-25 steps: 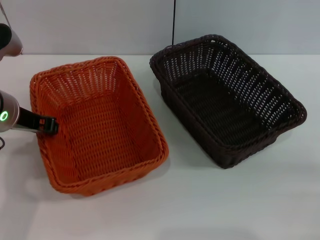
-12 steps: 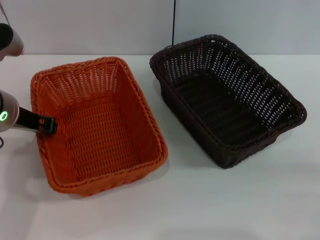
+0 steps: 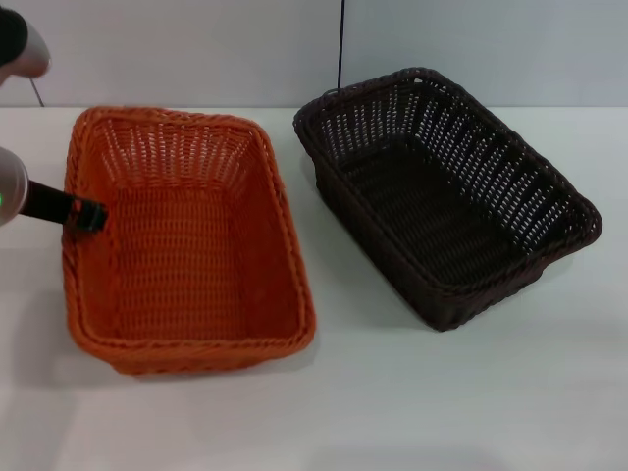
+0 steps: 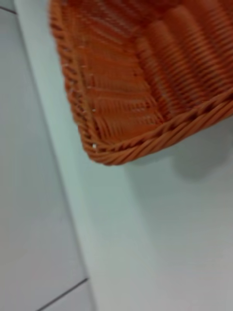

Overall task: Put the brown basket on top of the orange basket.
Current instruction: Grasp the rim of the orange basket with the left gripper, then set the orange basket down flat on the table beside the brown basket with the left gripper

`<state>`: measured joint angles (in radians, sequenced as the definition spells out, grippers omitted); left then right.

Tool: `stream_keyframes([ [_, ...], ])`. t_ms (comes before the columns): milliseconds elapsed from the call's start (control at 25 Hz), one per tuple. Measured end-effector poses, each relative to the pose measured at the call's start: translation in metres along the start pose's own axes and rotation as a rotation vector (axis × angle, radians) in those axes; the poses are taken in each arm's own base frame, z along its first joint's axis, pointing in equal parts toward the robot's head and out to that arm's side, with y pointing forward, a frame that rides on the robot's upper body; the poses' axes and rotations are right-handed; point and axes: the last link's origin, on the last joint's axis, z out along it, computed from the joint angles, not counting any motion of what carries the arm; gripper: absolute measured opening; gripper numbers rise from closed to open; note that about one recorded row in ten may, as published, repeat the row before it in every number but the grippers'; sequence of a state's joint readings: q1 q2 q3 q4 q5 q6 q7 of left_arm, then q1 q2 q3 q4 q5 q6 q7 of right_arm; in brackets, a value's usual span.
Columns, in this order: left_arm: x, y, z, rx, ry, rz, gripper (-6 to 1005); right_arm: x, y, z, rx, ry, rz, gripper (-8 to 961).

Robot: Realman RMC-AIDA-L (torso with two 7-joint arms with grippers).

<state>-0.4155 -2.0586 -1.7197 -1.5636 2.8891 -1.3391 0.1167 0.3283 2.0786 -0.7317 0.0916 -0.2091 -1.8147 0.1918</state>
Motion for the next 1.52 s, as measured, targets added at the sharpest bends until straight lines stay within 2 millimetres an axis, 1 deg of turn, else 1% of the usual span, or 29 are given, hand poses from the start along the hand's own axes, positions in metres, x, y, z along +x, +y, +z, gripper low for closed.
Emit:
stream_keyframes([
  [40, 0.000, 0.000, 0.000, 0.000, 0.000, 0.000, 315, 0.000, 0.000, 0.000, 0.000, 0.000, 0.000, 817],
  [80, 0.005, 0.000, -0.012, 0.006, 0.038, 0.036, 314, 0.000, 0.000, 0.000, 0.000, -0.001, 0.000, 817],
  [120, 0.005, 0.000, -0.012, 0.006, 0.038, 0.036, 314, 0.000, 0.000, 0.000, 0.000, -0.001, 0.000, 817],
  [160, 0.010, 0.000, -0.024, 0.016, 0.080, 0.074, 314, 0.000, 0.000, 0.000, 0.000, -0.001, 0.000, 817],
  [240, 0.010, 0.000, -0.024, 0.016, 0.080, 0.074, 306, 0.000, 0.000, 0.000, 0.000, -0.001, -0.001, 817],
  [280, 0.015, -0.002, -0.042, 0.032, 0.114, 0.158, 302, 0.000, 0.000, 0.000, 0.000, -0.002, -0.001, 817],
  [320, 0.017, -0.003, -0.047, 0.039, 0.123, 0.175, 298, 0.000, 0.000, 0.000, 0.000, -0.003, -0.001, 817],
  [360, 0.020, -0.006, -0.058, 0.053, 0.143, 0.215, 283, 0.000, 0.000, 0.000, 0.000, -0.003, -0.001, 817],
  [400, 0.020, -0.006, -0.058, 0.053, 0.143, 0.215, 267, 0.000, 0.000, 0.001, 0.000, -0.004, -0.001, 817],
  [440, 0.021, -0.006, -0.064, 0.061, 0.157, 0.245, 252, 0.000, 0.000, 0.001, 0.000, -0.004, -0.001, 817],
  [480, 0.024, -0.005, -0.079, 0.084, 0.188, 0.354, 248, -0.001, 0.000, 0.001, -0.001, -0.006, 0.005, 817],
  [520, 0.025, -0.005, -0.084, 0.094, 0.197, 0.401, 245, -0.001, 0.000, 0.001, -0.001, -0.006, 0.005, 817],
  [560, 0.025, -0.005, -0.084, 0.094, 0.197, 0.401, 241, -0.001, 0.000, 0.001, -0.001, -0.007, 0.012, 817],
  [680, 0.030, -0.005, -0.096, 0.105, 0.201, 0.493, 230, -0.002, 0.000, 0.001, -0.001, -0.014, 0.039, 817],
  [840, 0.034, -0.004, -0.099, 0.104, 0.197, 0.526, 216, -0.004, 0.000, 0.000, 0.000, -0.027, 0.045, 818],
  [880, 0.037, 0.000, -0.102, 0.098, 0.188, 0.580, 212, -0.005, 0.000, 0.000, -0.001, -0.034, 0.046, 818],
  [960, 0.037, 0.000, -0.102, 0.098, 0.188, 0.580, 209, -0.005, 0.001, 0.000, -0.002, -0.037, 0.046, 818],
  [1080, 0.045, 0.013, -0.108, 0.075, 0.159, 0.733, 205, -0.007, 0.001, -0.001, -0.003, -0.045, 0.047, 818],
  [1280, 0.048, 0.020, -0.113, 0.058, 0.129, 0.810, 193, -0.008, 0.001, -0.004, -0.002, -0.052, 0.046, 818],
  [1520, 0.050, 0.029, -0.118, 0.041, 0.094, 0.859, 191, -0.010, 0.000, -0.006, -0.003, -0.060, 0.047, 818],
])
